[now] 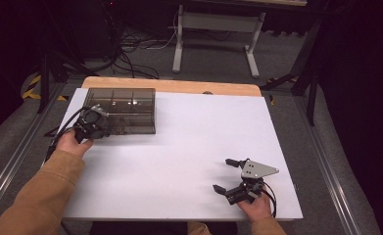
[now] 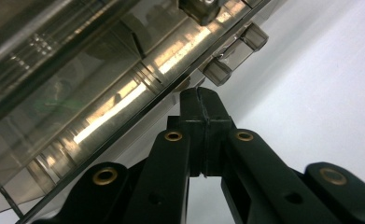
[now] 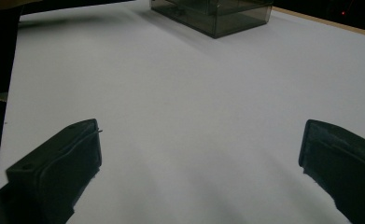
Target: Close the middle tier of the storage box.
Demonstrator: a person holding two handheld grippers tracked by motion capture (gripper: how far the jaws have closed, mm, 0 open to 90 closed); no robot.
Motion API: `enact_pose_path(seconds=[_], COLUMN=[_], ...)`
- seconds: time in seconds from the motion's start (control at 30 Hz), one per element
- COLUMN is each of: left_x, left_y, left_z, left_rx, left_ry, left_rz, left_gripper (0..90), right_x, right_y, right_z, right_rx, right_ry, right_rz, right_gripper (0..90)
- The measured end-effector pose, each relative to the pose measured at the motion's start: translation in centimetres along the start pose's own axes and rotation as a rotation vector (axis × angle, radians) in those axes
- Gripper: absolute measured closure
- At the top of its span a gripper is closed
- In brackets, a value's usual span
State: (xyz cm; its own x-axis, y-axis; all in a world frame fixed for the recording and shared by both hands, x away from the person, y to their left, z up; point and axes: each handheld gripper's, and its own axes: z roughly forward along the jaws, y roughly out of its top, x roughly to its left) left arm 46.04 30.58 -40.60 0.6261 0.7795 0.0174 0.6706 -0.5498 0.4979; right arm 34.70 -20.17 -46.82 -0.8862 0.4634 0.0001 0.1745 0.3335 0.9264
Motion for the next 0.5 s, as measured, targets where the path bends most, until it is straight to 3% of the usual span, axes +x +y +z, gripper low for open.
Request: enact_pose_path(seconds=[0.13,0.5], left_x=[0.08,0.35], left_y=[-0.02,0.14], left_z=[0.12,0.48], left_rx=[-0.012,-0.035], left_ry=[0.023,0.037], left_rz=[-0.011,-0.034], left_gripper=[90.0,90.0], right_x=[0.0,0.0], right_y=[0.0,-0.01], right_z=[-0.02,-0.03], right_rx=[-0.001,-0.004], right_ry=[0.001,0.003], right_rz=[0.001,0.001], right_gripper=[0.0,0.0])
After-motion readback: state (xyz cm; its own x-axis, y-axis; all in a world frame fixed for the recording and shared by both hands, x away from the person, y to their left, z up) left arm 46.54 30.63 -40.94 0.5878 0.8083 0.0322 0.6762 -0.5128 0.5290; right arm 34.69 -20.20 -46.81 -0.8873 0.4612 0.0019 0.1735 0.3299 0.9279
